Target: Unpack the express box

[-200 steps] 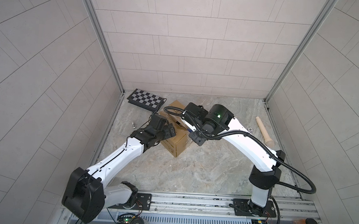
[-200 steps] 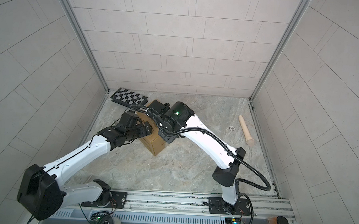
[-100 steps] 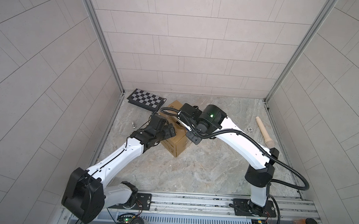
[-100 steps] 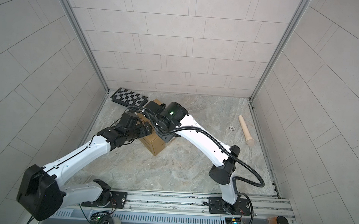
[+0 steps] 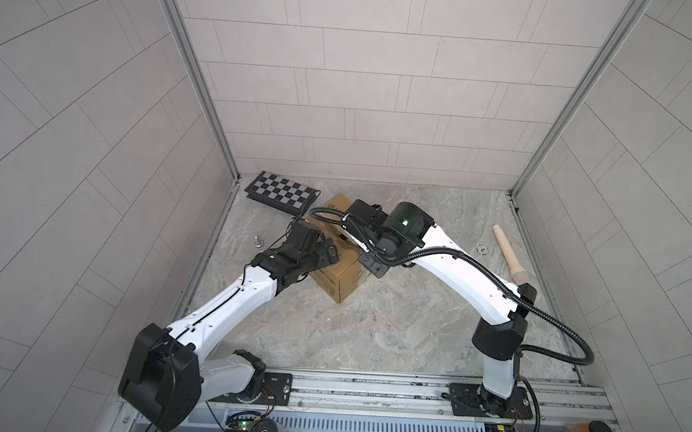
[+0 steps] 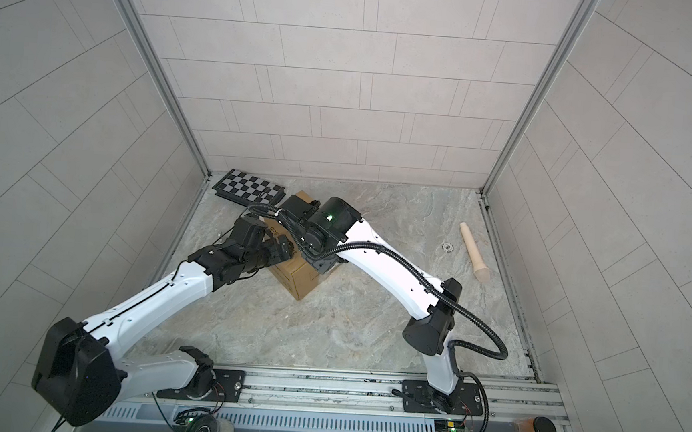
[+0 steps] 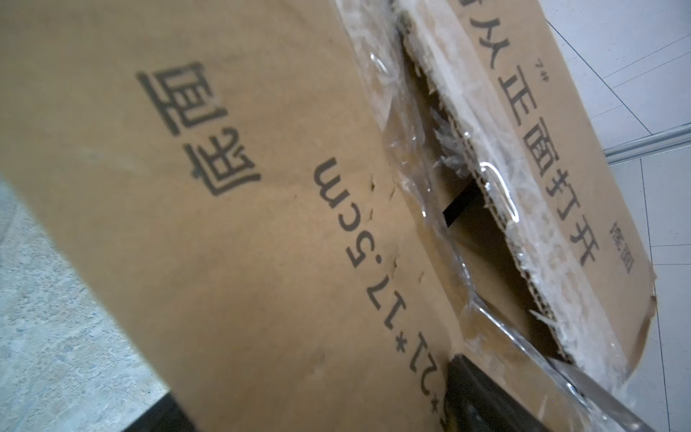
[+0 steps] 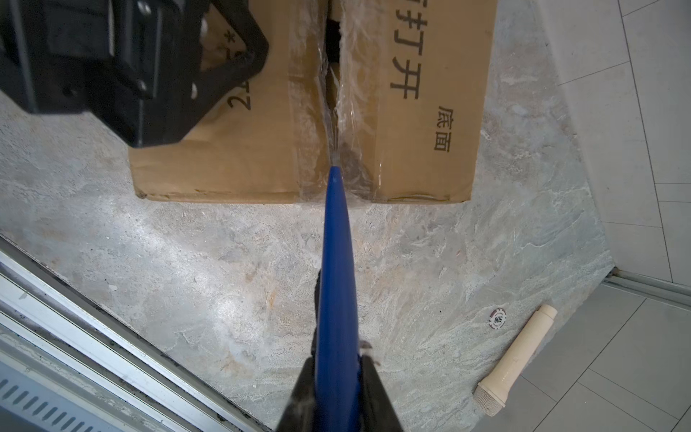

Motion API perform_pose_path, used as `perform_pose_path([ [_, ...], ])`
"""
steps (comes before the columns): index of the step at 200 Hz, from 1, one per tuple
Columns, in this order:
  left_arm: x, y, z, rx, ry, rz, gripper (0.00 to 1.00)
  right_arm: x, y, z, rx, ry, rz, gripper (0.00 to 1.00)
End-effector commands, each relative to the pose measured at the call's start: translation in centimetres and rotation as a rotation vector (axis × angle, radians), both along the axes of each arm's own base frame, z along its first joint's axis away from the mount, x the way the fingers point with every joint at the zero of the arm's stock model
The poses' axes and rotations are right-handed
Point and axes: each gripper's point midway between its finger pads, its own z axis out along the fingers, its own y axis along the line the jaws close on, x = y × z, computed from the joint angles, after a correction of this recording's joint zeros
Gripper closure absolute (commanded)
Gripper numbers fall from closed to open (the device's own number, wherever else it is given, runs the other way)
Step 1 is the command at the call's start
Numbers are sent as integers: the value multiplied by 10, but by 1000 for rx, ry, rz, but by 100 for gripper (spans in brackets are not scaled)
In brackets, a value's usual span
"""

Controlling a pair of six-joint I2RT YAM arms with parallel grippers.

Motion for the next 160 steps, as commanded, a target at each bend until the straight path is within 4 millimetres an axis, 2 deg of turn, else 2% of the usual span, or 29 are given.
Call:
perform_pose_path([
  [1,-71,39,-87,233,371,-26,4,2,-12,-7,-62,7,-11,100],
  [27,-71,39,-88,233,372,-27,5,-1,-18,-11,-89,24,-15,100],
  [86,-71,39,-90,236,375,-30,5,-13,-52,-6,-191,39,-21,100],
  [121,-71,39,-89,237,375,-30,4,-23,-59,0,-174,56,-14,100],
  [160,-69,38,-88,239,374,-33,4,-32,-65,-4,-178,84,5,100],
])
